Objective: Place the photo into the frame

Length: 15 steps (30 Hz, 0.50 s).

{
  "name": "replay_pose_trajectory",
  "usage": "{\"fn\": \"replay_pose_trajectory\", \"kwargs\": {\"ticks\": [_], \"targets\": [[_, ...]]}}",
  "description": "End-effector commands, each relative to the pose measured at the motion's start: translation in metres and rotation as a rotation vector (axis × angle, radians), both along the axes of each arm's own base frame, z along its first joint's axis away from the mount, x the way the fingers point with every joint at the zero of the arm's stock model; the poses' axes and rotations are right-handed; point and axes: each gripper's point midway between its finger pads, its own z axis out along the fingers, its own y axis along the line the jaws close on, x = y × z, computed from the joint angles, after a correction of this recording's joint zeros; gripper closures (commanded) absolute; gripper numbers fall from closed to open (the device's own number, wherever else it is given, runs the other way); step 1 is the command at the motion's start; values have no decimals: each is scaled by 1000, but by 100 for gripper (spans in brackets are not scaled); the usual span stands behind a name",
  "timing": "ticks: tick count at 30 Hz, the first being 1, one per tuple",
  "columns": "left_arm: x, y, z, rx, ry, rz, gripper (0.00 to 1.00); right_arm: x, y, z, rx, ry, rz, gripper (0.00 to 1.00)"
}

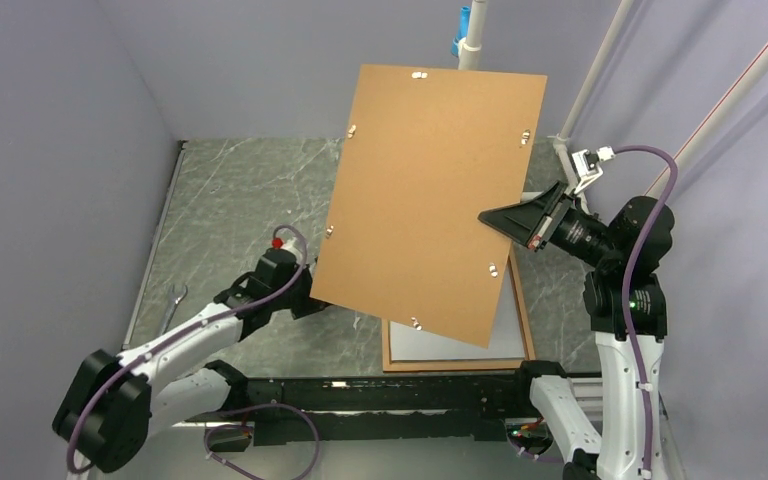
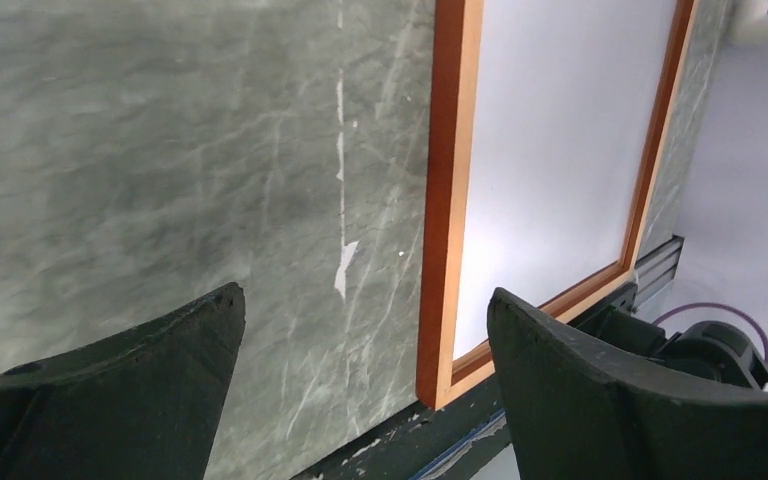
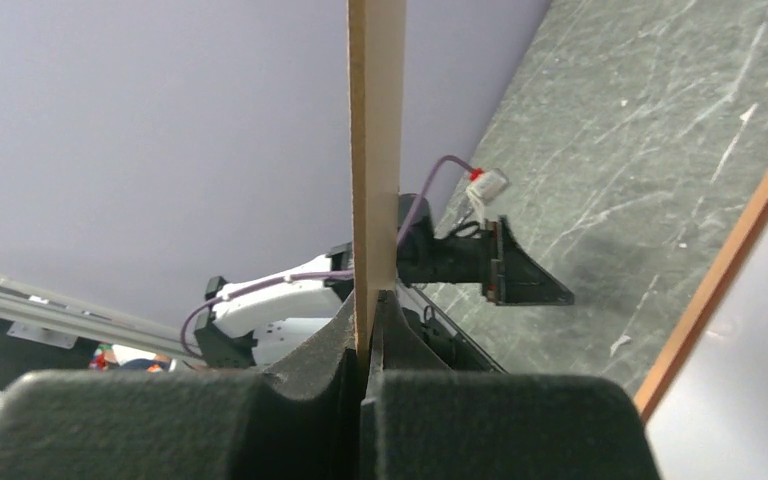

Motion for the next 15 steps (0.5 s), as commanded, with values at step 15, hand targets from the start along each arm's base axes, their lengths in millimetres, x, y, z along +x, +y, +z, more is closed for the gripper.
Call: {"fn": "replay_pose_trajectory", "kwargs": {"ticks": [15], "targets": [[16, -112, -25, 108, 23, -146, 20, -40, 9, 71, 112, -168, 99, 100]]}}
